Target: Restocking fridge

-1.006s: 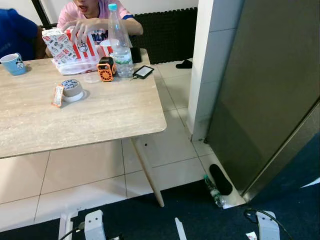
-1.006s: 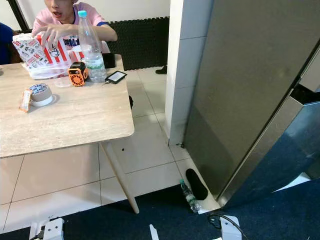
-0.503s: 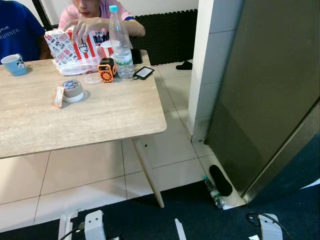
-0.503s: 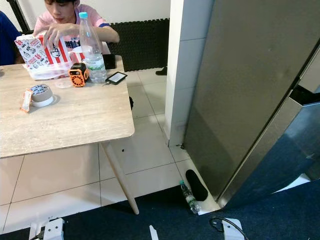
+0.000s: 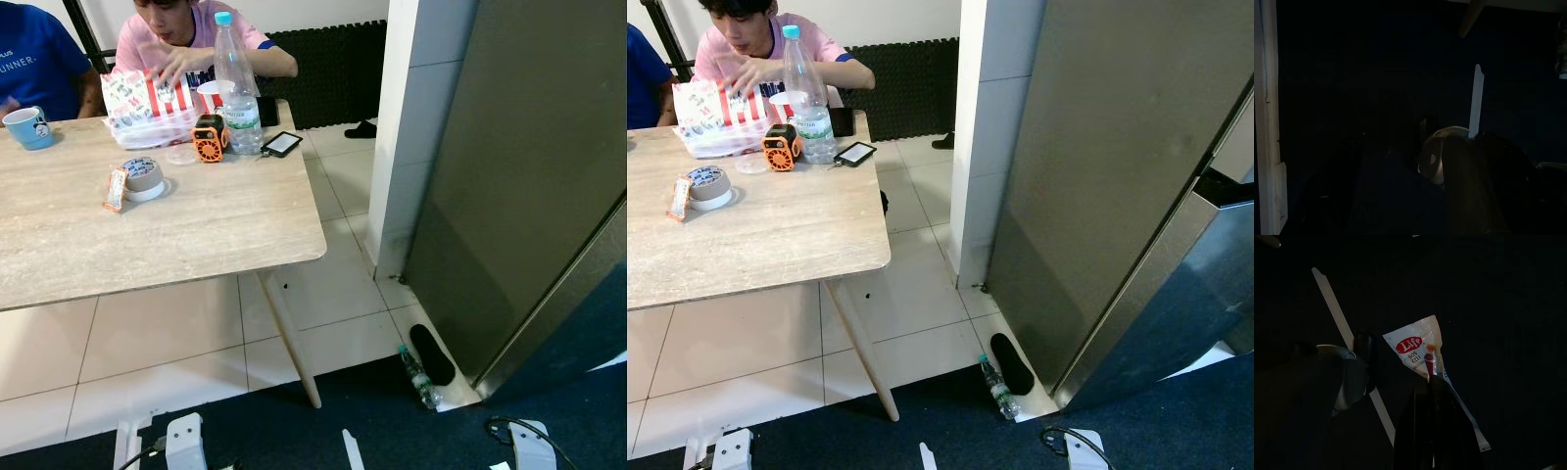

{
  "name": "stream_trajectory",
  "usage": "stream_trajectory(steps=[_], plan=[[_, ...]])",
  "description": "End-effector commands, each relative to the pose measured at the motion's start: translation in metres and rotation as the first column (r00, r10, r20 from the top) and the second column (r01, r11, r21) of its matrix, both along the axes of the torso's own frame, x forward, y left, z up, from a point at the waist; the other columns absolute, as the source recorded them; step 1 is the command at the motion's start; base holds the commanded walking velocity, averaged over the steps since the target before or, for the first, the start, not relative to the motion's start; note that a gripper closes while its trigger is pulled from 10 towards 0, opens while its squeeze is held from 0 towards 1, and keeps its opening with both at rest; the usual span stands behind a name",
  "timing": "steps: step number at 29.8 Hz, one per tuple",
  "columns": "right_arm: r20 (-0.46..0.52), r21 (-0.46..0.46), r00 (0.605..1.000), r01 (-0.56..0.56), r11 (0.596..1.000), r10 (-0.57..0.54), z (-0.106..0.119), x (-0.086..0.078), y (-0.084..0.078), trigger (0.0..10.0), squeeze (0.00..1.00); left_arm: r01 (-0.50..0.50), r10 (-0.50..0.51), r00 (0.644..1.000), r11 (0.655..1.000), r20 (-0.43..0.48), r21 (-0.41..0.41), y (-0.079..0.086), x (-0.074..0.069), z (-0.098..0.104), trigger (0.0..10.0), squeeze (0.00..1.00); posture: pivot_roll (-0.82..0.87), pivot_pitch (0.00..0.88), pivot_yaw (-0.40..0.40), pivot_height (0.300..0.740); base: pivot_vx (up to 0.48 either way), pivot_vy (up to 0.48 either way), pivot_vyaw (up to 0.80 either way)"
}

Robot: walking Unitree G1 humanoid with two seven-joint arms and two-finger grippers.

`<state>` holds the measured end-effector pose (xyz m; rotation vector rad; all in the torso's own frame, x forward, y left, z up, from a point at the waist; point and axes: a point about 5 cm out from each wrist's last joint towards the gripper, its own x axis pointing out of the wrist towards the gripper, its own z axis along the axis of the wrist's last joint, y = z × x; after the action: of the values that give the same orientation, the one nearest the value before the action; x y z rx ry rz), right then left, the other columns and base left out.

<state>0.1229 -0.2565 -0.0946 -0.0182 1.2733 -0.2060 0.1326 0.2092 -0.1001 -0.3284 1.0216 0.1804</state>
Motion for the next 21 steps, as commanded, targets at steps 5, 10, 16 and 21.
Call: stream_trajectory(steps=[5,10,16,21], plan=[[0.021,0.006,1.0,0.016,1.0,-0.016,0.0008,0.0039,0.0013,10.0,0.0,0.003,-0.003,1.0,1.0,-0.012,-0.007,-0.0009,-0.0015,-0.0008,10.0,0.0,-0.01,0.0,0.026,0.74,0.0,0.0,0.0],[0.023,0.007,1.0,0.011,1.0,-0.011,0.0011,0.0046,0.0012,10.0,0.0,0.003,-0.003,1.0,1.0,-0.007,-0.011,-0.0024,0.0008,-0.0004,10.0,0.0,-0.01,0.0,0.025,0.74,0.0,0.0,0.0],[0.026,0.0,1.0,0.002,1.0,-0.002,0.0027,0.0079,-0.0006,10.0,0.0,-0.001,0.001,1.0,1.0,-0.006,-0.017,-0.006,0.0023,-0.0005,10.0,0.0,0.0,0.0,0.011,0.74,0.0,0.0,0.0],[0.025,-0.008,1.0,-0.001,1.0,0.001,0.0031,0.0085,-0.0015,10.0,0.0,-0.004,0.004,1.0,1.0,-0.015,-0.023,-0.0076,-0.0015,-0.0021,10.0,0.0,-0.01,0.0,0.018,0.74,0.0,0.0,0.0]])
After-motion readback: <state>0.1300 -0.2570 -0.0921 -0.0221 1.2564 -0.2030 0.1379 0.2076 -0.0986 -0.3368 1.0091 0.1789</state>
